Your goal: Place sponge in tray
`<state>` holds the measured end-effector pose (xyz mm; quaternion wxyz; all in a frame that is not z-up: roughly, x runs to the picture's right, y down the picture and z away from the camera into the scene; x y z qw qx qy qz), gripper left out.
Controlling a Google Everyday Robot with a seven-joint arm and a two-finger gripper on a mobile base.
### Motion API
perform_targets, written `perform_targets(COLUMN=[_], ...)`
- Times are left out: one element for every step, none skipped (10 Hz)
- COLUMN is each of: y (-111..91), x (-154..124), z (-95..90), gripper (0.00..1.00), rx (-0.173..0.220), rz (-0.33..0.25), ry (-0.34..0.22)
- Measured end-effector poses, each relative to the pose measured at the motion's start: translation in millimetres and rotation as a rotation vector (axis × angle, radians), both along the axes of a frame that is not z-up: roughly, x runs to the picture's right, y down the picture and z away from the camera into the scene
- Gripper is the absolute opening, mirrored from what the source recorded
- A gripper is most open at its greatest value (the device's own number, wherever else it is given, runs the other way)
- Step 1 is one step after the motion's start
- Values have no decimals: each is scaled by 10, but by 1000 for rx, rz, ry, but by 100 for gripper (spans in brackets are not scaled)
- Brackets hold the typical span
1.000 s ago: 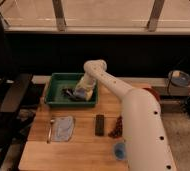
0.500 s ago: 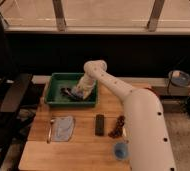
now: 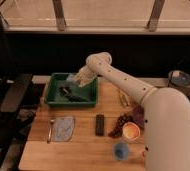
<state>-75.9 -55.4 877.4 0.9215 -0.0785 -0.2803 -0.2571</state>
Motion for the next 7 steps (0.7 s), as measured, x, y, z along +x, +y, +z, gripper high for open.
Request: perform_targets(y=[-204,-320,-503,-695,-775,-833,-873], x=[9,30,95,211,289,336,364], z=[-186,-288,-450,-619,-694,-746,-783], gripper=[0,0,0,0,0,0,0], rx=[48,74,111,153,167,176,179], rz=[38,61,101,142,160,172,185], ry=[-3,-5,-7,2,11,19,29])
